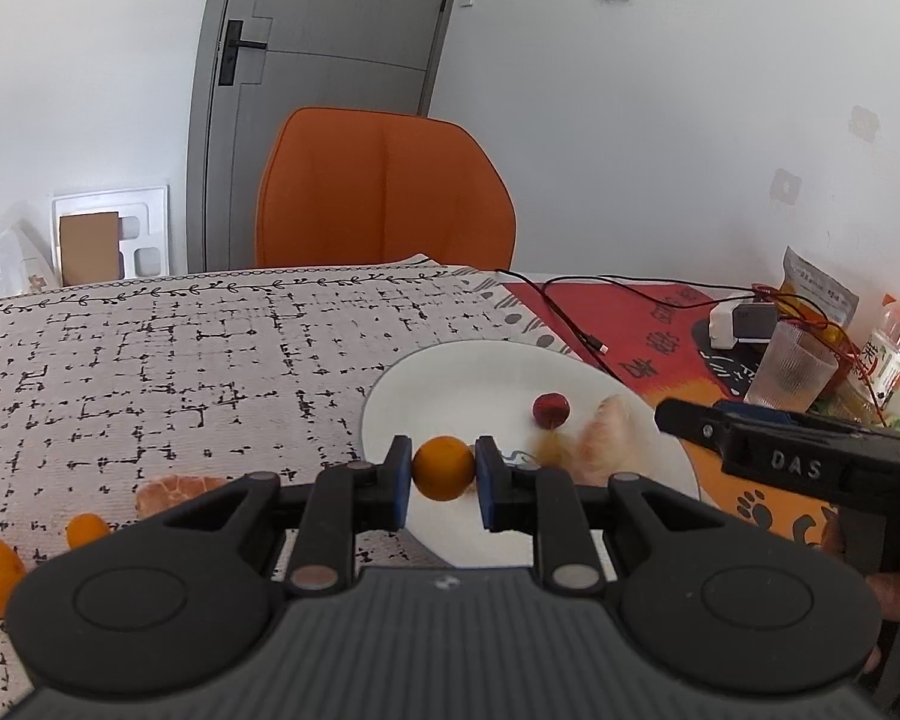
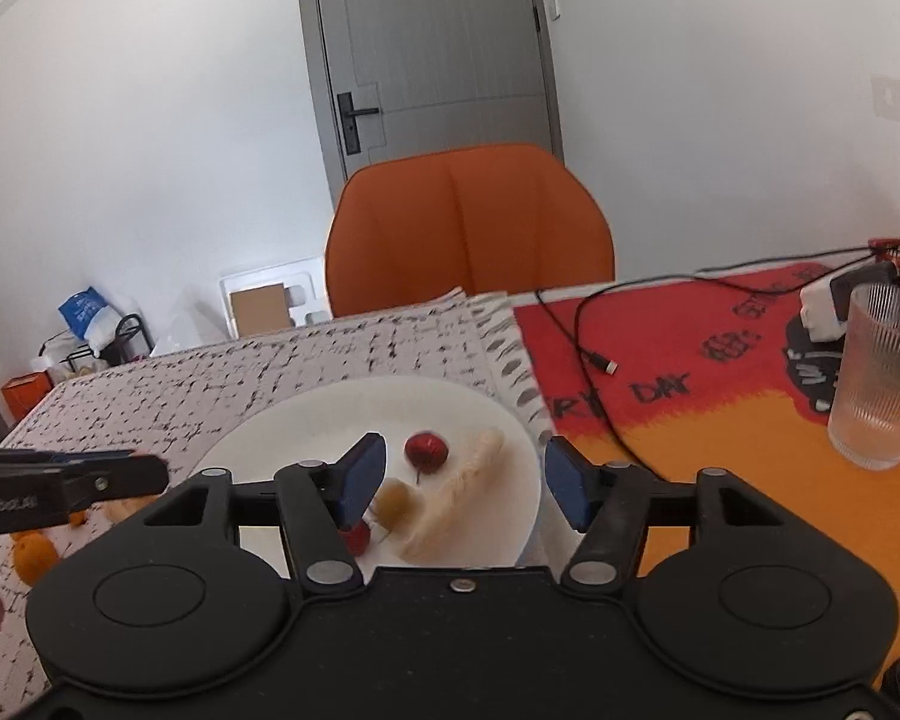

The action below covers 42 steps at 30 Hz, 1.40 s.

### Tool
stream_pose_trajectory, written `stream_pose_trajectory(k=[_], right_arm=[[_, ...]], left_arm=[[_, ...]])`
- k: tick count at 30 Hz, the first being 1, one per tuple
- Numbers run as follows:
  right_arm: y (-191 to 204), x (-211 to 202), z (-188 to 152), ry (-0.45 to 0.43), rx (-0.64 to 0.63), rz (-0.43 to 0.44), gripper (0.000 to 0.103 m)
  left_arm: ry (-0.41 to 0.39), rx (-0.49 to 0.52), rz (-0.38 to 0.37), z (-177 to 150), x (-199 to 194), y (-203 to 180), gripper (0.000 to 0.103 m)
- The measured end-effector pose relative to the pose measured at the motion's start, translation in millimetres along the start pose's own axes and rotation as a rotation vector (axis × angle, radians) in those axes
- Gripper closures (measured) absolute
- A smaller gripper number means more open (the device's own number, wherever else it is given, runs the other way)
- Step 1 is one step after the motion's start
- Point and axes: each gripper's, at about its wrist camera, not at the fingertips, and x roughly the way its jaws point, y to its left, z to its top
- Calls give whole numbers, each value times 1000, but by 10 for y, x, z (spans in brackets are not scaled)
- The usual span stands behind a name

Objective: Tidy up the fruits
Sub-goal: 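Open the right tool over the bowl while the left tool releases the mandarin there, then move both open tools back from the bowl to the oranges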

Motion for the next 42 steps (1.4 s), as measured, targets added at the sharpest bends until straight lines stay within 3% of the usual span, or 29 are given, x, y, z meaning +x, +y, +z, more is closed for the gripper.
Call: stream_pose_trajectory(k=[16,20,24,27,34,42], right_arm=[[10,-199,-84,2,4,-13,36],[86,-216,-89,2,-7,0,33],[171,-208,-101,5,-25,11,29],[232,-184,-108,13,-24,24,27],[453,-154,-139,17,-43,71,10],[691,-90,-195,35,-42,120,0]], left_arm=[[-37,4,47,-18,-171,80,75],[-40,-4,83,-43,-283,195,63],[-69,-2,132,-51,-424,312,40],[-86,12,168,-60,-535,389,30],[-87,-1,212,-136,-739,622,22],[-84,-31,258,-255,-905,889,20]])
